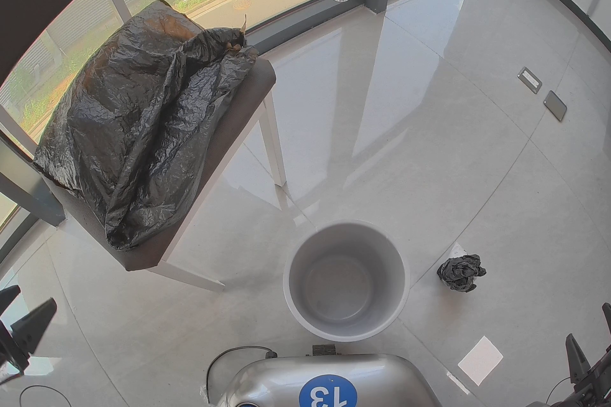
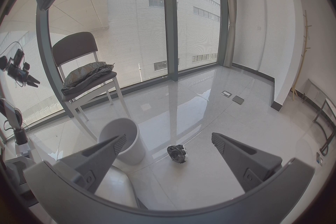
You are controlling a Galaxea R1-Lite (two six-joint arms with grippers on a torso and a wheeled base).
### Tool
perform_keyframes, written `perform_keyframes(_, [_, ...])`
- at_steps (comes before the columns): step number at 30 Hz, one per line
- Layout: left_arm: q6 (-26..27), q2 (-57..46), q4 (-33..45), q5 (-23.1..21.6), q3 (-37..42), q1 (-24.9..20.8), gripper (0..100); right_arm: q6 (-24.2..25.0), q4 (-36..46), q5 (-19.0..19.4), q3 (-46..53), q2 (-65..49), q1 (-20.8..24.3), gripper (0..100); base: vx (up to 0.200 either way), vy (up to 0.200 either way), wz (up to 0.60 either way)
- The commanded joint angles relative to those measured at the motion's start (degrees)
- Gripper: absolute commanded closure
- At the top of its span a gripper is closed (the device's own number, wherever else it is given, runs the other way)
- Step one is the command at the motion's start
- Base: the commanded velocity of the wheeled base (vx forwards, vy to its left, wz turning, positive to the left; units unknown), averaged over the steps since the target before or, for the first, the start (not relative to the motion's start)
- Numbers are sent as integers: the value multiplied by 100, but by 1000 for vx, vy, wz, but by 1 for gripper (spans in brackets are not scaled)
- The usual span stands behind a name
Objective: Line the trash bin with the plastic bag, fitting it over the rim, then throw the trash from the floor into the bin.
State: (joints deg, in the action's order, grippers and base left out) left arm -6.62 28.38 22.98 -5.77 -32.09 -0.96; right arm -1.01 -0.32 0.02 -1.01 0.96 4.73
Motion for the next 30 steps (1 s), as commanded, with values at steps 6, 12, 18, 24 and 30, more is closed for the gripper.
perform_keyframes(6, [-1096,1829,374,-39,-1573,-88,0,-31,-3,6,101,-96,2,0,0,0,0])
perform_keyframes(12, [-2124,2365,330,-12,-1634,-413,0,-75,-3,42,101,-96,2,0,0,0,0])
perform_keyframes(18, [-2854,2769,321,58,-1705,-906,0,-75,-3,33,101,-96,2,0,0,0,0])
perform_keyframes(24, [-3486,3393,-22,436,-1617,-1574,0,-75,-3,33,101,-96,2,0,0,0,0])
perform_keyframes(30, [-3513,3859,-312,656,-1564,-1547,0,-83,-3,33,101,-96,2,0,0,0,0])
